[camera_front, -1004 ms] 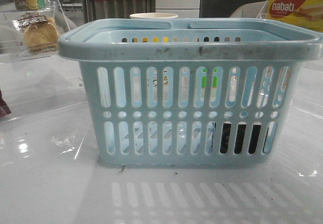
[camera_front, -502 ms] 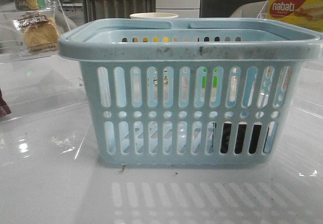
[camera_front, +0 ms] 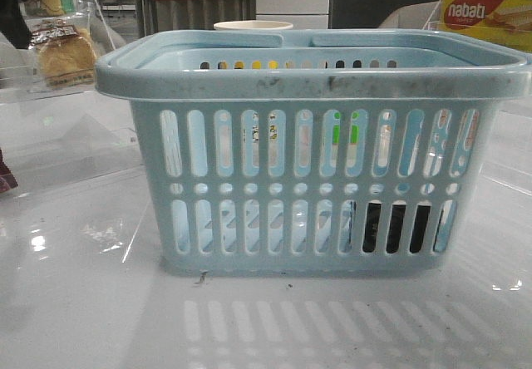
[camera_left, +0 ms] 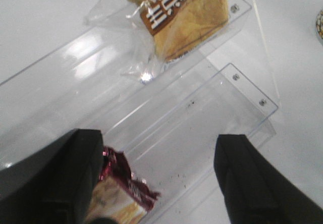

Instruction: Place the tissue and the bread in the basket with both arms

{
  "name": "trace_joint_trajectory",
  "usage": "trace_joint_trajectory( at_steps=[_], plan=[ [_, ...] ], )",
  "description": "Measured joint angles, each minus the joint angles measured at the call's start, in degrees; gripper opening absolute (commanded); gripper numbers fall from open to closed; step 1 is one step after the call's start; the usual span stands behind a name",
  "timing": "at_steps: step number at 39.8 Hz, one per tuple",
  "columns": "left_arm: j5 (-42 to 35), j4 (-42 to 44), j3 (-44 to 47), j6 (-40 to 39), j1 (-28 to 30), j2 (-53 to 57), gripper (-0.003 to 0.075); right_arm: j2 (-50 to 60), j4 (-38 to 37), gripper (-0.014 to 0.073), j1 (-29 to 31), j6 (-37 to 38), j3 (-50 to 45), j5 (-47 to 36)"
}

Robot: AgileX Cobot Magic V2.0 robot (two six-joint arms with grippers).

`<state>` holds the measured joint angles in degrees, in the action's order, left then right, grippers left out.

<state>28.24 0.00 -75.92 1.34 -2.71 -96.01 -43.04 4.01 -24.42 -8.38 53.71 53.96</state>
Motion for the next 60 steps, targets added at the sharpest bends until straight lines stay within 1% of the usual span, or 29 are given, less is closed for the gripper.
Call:
trace_joint_trajectory(
  at_steps=[6, 13, 18, 28, 32, 38, 41, 46, 48, 55, 60],
  plan=[
    [0.0, -1.13, -6.47, 0.0, 0.47, -7.01, 0.0506, 0.0, 0.0, 0.0498, 0.0, 0.0, 0.0, 0.0],
    [-1.64, -2.22, -11.63, 0.0, 0.58, -12.74, 0.0506, 0.0, 0.0, 0.0498, 0.0, 0.0, 0.0, 0.0],
    [-4.42, -2.45, -13.33, 0.0, 0.58, -15.36, 0.0506, 0.0, 0.0, 0.0498, 0.0, 0.0, 0.0, 0.0],
    [-9.86, -2.45, -13.55, 1.07, 0.58, -16.67, 0.0501, 0.0, 0.0, 0.0498, 0.0, 0.0, 0.0, 0.0],
    [-10.53, -2.48, -13.62, 1.59, 0.58, -16.67, 0.0434, 0.0, 0.0, 0.0498, 0.0, 0.0, 0.0, 0.0],
    [-10.63, -2.48, -13.62, 1.73, 0.58, -16.67, 0.0265, 0.0, 0.0, 0.0498, 0.0, 0.0, 0.0, 0.0],
    [-10.63, -2.48, -13.62, 1.79, 0.58, -16.67, 0.0193, 0.0, 0.0, 0.0498, 0.0, 0.0, 0.0, 0.0],
    [-10.63, -2.48, -13.62, 1.87, 0.58, -16.67, 0.0105, 0.0, 0.0, 0.0498, 0.0, 0.0, 0.0, 0.0],
    [-10.63, -2.48, -13.62, 1.87, 0.58, -16.67, 0.0089, 0.0, 0.0, 0.0498, 0.0, 0.0, 0.0, 0.0],
    [-9.81, -2.48, -13.62, 1.87, 0.58, -16.67, 0.0091, 0.0, 0.0, 0.0498, 0.0, 0.0, 0.0, 0.0],
    [-7.76, -2.48, -13.62, 1.87, 0.58, -15.98, 0.0091, 0.0, 0.0, 0.0498, 0.0, 0.0, 0.0, 0.0]
  ],
)
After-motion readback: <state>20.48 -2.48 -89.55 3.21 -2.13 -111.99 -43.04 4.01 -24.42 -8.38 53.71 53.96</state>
